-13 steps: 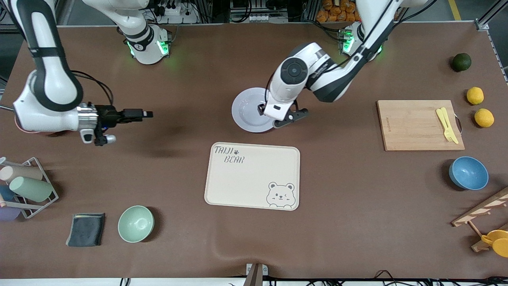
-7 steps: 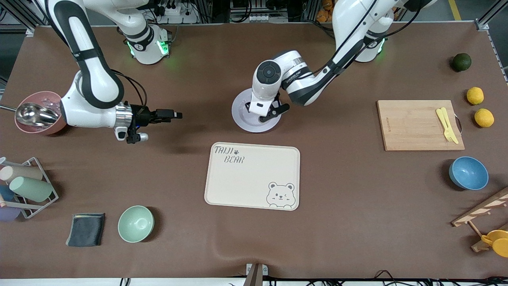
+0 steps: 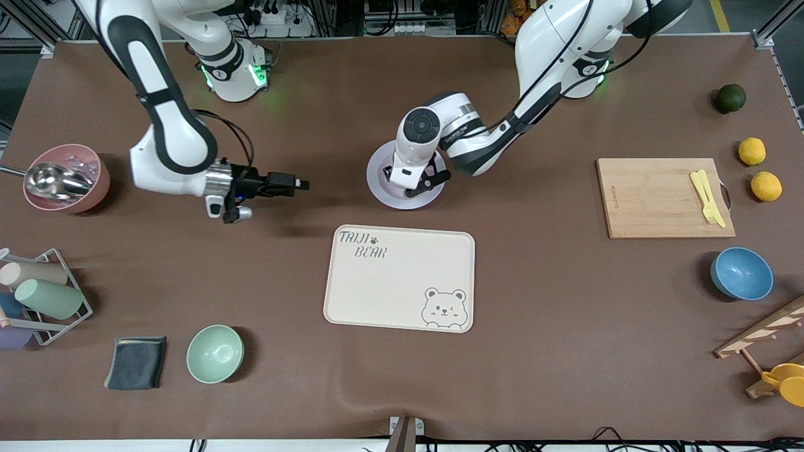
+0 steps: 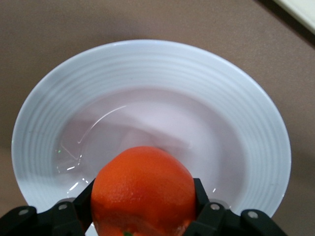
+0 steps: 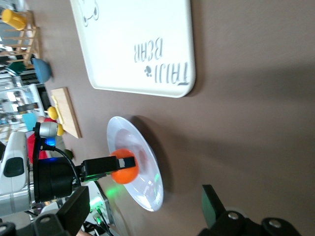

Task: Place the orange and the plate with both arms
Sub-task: 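Lower the orange onto the plate and open the left gripper, then withdraw the left gripper while the right gripper reaches the plate rim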

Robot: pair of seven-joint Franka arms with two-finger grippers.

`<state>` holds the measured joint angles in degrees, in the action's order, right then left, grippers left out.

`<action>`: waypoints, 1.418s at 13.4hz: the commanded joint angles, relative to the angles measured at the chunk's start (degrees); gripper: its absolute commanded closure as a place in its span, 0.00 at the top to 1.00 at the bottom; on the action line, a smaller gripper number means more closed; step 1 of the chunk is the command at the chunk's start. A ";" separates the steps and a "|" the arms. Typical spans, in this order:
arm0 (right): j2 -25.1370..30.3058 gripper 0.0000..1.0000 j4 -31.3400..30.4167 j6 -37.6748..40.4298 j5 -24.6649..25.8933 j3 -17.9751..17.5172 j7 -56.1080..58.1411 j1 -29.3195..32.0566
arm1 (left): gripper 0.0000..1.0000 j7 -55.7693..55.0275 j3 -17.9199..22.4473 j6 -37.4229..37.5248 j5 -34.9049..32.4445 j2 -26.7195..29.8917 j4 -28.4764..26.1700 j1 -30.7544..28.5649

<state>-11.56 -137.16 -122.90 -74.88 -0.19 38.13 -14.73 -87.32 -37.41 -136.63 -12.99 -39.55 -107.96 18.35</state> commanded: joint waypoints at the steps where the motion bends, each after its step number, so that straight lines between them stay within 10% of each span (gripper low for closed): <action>1: -1.54 1.00 -0.56 -1.55 -5.62 0.45 3.44 -2.49 | 1.00 -1.80 1.28 -0.22 -1.87 -0.44 1.35 1.85; 10: -2.59 0.96 -0.56 -9.01 -14.68 0.45 5.55 -9.96 | 1.00 1.79 1.82 17.25 -1.95 20.64 6.25 -8.23; 19: -8.82 0.83 -0.04 -11.13 -31.36 0.45 19.51 -18.48 | 1.00 29.66 1.90 32.73 -1.95 23.29 20.06 -23.19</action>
<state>-18.13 -137.75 -132.87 -101.10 -0.19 53.29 -30.65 -60.02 -34.85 -107.12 -13.67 -16.23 -90.37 -3.84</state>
